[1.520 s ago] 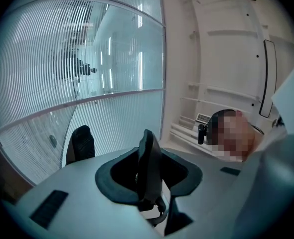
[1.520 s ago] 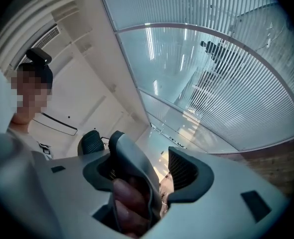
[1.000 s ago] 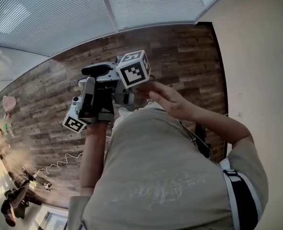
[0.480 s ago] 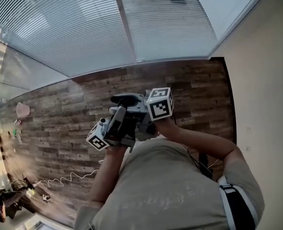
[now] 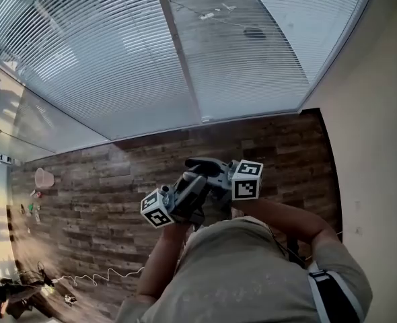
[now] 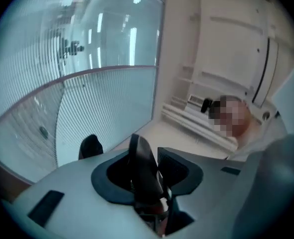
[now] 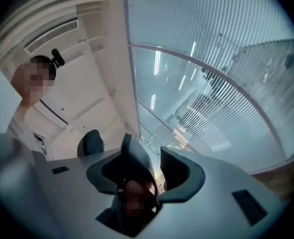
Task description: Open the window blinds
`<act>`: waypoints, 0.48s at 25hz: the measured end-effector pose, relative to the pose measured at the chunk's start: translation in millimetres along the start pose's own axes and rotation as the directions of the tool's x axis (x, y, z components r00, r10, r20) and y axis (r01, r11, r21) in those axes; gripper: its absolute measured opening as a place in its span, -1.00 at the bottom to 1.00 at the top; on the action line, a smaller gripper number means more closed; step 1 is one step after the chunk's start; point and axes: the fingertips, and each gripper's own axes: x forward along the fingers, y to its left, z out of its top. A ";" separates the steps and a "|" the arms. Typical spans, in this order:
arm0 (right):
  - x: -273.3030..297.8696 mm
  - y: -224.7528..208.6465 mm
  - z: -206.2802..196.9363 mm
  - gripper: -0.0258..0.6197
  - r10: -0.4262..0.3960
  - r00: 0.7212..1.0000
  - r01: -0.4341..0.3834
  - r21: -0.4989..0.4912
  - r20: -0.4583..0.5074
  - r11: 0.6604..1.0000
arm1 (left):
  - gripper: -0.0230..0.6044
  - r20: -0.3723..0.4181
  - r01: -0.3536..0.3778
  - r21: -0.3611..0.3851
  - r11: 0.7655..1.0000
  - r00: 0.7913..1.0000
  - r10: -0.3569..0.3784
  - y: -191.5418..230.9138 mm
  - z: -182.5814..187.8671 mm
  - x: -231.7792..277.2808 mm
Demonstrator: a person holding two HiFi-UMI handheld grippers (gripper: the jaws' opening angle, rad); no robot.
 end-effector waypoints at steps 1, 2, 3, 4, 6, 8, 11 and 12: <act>-10.4 -5.3 2.8 -0.33 -0.033 0.999 0.032 -0.073 -0.013 0.997 | -0.47 -0.048 -0.044 0.099 0.994 0.998 0.049 3.5 -6.4 4.4; -19.5 -9.3 5.7 -0.33 -0.063 0.998 0.059 -0.140 -0.029 0.988 | -0.41 -0.081 -0.085 0.193 0.977 0.991 0.102 6.9 -9.0 6.4; -28.1 -13.0 9.0 -0.33 -0.093 0.995 0.085 -0.183 -0.037 0.979 | -0.36 -0.086 -0.124 0.268 0.955 0.985 0.152 10.1 -6.9 5.6; -37.0 -17.5 13.2 -0.34 -0.122 0.992 0.113 -0.201 -0.032 0.973 | -0.35 -0.062 -0.166 0.316 0.934 0.979 0.195 13.4 -0.1 2.1; -57.8 -31.6 23.0 -0.34 -0.188 0.982 0.185 -0.205 0.003 0.961 | -0.35 0.020 -0.266 0.357 0.895 0.961 0.277 24.5 19.3 -12.0; -79.2 -47.6 29.3 -0.33 -0.267 0.963 0.269 -0.243 0.041 0.932 | -0.35 0.061 -0.391 0.419 0.819 0.912 0.405 44.8 30.5 -33.2; -98.1 -58.9 29.1 -0.34 -0.362 0.930 0.357 -0.376 0.061 0.855 | -0.35 0.035 -0.537 0.558 0.633 0.778 0.628 81.9 26.4 -69.4; -101.1 -59.8 27.0 -0.34 -0.382 0.922 0.371 -0.415 0.060 0.831 | -0.35 0.019 -0.559 0.581 0.592 0.737 0.676 91.2 21.9 -79.2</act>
